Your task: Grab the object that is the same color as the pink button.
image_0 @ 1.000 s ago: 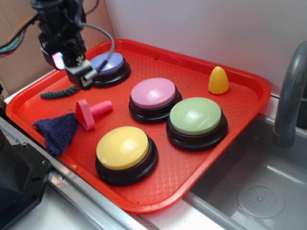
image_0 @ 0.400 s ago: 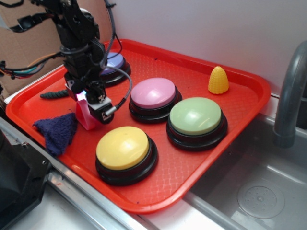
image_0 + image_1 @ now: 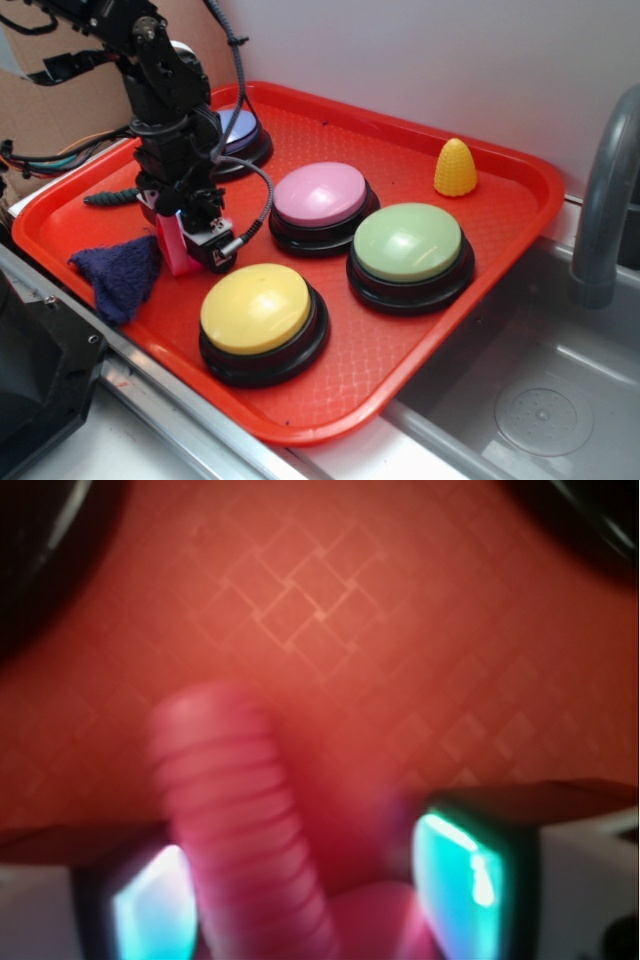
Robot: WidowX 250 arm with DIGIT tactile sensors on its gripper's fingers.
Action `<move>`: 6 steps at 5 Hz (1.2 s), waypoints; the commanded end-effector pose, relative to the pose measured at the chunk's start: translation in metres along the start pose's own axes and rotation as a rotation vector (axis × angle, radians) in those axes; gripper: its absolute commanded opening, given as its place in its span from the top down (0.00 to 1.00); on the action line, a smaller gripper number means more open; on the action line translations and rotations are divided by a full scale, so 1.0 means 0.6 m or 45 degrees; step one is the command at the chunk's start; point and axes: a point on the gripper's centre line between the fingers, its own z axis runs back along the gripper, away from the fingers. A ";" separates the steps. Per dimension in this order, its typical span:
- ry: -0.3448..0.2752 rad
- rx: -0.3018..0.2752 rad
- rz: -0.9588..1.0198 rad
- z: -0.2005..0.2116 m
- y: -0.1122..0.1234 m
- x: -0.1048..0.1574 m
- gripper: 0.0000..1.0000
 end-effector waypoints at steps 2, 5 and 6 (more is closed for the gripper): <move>-0.042 0.011 0.064 0.058 0.020 0.007 1.00; -0.247 0.014 0.128 0.273 0.022 0.024 1.00; -0.272 -0.004 0.138 0.285 0.033 0.024 1.00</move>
